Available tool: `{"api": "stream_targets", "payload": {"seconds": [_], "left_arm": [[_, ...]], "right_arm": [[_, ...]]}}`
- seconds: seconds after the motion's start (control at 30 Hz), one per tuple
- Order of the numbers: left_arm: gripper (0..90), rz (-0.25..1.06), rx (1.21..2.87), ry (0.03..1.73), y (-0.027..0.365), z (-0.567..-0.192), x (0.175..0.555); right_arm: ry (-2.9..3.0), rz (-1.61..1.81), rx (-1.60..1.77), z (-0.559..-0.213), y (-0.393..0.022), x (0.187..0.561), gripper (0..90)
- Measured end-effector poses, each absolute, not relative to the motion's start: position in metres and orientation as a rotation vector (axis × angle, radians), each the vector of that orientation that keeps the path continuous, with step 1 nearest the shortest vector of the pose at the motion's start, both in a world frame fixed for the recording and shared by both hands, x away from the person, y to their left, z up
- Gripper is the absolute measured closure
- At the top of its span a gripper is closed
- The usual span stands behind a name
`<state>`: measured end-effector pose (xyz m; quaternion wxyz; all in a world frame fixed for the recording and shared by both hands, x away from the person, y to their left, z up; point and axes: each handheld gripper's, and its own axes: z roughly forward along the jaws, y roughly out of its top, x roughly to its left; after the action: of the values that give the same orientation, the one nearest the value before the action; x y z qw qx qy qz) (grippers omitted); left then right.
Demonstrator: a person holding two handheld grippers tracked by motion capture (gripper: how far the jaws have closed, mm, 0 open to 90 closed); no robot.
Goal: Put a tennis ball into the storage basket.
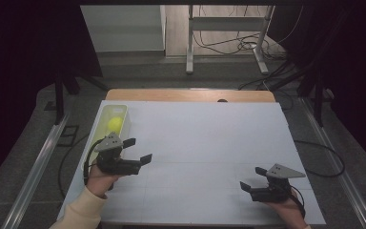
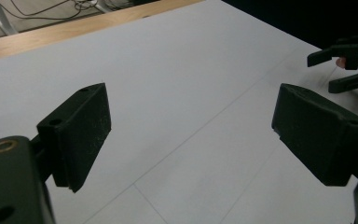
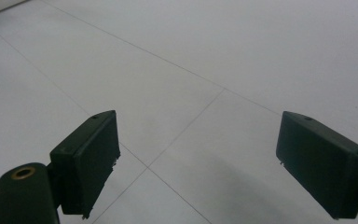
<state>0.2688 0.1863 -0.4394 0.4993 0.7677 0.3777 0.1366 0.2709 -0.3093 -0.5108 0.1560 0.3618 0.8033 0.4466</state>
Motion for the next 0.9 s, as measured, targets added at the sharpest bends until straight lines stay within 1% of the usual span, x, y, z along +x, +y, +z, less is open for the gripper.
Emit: {"api": "stream_targets", "payload": {"seconds": [0.37,0.47,0.63,0.77,0.9], "left_arm": [[13.5,0.332,1.869,0.868,0.175,-0.464,0.247],[13.4,0.352,1.872,0.870,0.173,-0.472,0.243],[13.8,0.348,1.881,0.887,0.172,-0.484,0.239],[14.3,0.412,1.894,0.858,0.169,-0.489,0.233],[14.4,0.391,1.901,0.866,0.168,-0.495,0.230]], "right_arm": [[2.304,1.268,1.033,-0.511,-0.309,0.271,13.4],[2.303,1.274,1.033,-0.511,-0.309,0.271,13.5],[2.304,1.275,1.032,-0.511,-0.309,0.270,13.5],[2.307,1.277,1.030,-0.511,-0.309,0.270,13.5],[2.309,1.278,1.028,-0.511,-0.309,0.270,13.4]]}}
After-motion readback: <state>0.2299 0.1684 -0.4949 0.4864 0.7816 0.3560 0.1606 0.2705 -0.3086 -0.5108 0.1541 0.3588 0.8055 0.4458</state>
